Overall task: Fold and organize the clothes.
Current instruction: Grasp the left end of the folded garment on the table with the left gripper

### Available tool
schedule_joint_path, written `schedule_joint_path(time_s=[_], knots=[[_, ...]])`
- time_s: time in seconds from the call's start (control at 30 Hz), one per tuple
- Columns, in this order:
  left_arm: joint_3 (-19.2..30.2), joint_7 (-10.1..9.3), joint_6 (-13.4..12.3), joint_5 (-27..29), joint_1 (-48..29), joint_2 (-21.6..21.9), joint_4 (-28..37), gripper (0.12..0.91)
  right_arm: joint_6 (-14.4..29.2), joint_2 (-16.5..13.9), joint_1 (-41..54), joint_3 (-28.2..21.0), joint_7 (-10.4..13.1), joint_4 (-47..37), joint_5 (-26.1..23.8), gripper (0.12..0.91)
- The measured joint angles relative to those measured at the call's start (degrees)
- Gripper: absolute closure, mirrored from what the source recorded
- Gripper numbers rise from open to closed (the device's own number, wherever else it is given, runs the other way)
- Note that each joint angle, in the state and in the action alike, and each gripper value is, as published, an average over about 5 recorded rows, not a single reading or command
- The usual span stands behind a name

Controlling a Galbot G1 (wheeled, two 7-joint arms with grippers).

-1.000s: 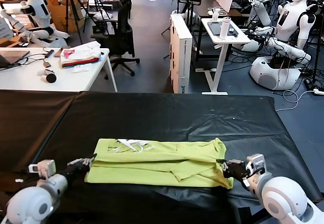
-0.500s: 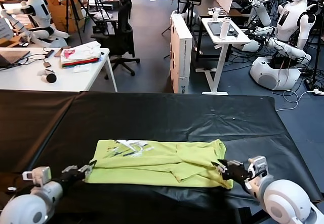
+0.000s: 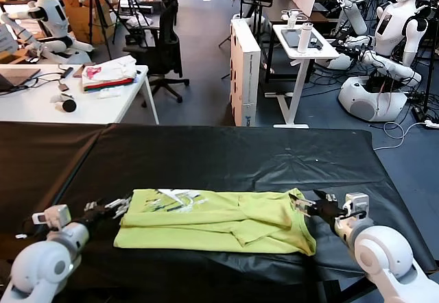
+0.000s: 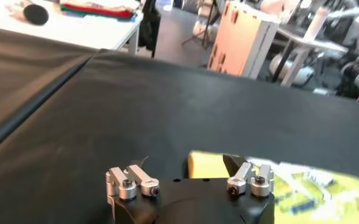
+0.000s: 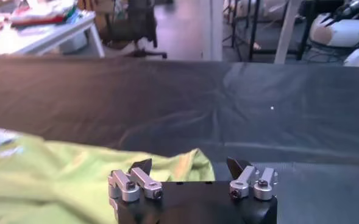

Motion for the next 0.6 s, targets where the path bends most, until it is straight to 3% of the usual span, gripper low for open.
schedule_joint_path(time_s=[0.37,0.5,0.6], knots=[[3.13,0.02,0.66,0.62,-3.77,-1.61,4.38,0.123,0.48,3.13,2.57,-2.25,-0.32,-5.95,-1.40,0.149],[3.42,0.07,0.89,0.33,-3.85,-1.83,4.75,0.125,0.53,3.69,2.39,-2.25,-0.61,-6.56,-1.95,0.296],[3.69,0.10,1.08,0.01,-3.97,-2.08,5.14,0.189,0.60,4.02,2.28,-2.17,-0.78,-6.77,-2.19,0.433]])
